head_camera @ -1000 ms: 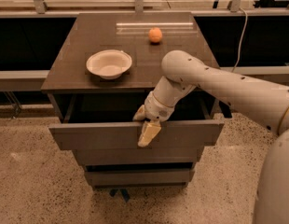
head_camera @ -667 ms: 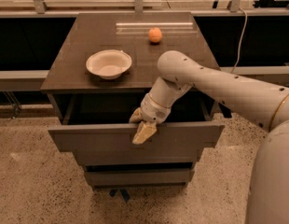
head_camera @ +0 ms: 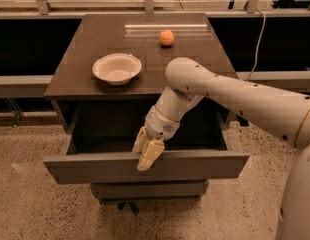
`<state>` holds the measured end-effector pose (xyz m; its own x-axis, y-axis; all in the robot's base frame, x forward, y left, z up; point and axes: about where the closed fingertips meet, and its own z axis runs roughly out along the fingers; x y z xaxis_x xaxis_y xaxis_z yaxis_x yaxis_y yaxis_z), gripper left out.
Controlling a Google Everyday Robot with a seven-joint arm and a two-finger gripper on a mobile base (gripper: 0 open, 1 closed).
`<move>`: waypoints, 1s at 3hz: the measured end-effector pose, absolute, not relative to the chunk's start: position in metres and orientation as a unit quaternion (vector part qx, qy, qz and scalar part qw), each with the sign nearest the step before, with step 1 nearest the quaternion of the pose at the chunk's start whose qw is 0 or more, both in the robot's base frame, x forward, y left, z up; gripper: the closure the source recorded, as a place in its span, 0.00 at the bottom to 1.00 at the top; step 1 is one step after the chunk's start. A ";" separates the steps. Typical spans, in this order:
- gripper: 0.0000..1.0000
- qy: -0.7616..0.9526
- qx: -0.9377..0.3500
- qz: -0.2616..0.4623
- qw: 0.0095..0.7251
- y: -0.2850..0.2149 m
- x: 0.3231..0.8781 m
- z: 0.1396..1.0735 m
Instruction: Open top drawer
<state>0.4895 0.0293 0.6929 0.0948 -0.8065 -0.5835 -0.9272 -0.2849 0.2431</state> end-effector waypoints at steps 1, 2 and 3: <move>0.32 0.579 -0.734 0.336 0.112 0.033 0.463 0.713; 0.09 0.579 -0.734 0.337 0.111 0.034 0.461 0.713; 0.10 0.590 -0.732 0.327 0.096 0.030 0.473 0.710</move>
Offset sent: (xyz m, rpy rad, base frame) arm -0.0243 0.0040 0.0179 0.0441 0.0001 0.0069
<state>0.4730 0.0301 0.7099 0.0905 -0.8010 -0.5918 -0.9263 -0.2859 0.2453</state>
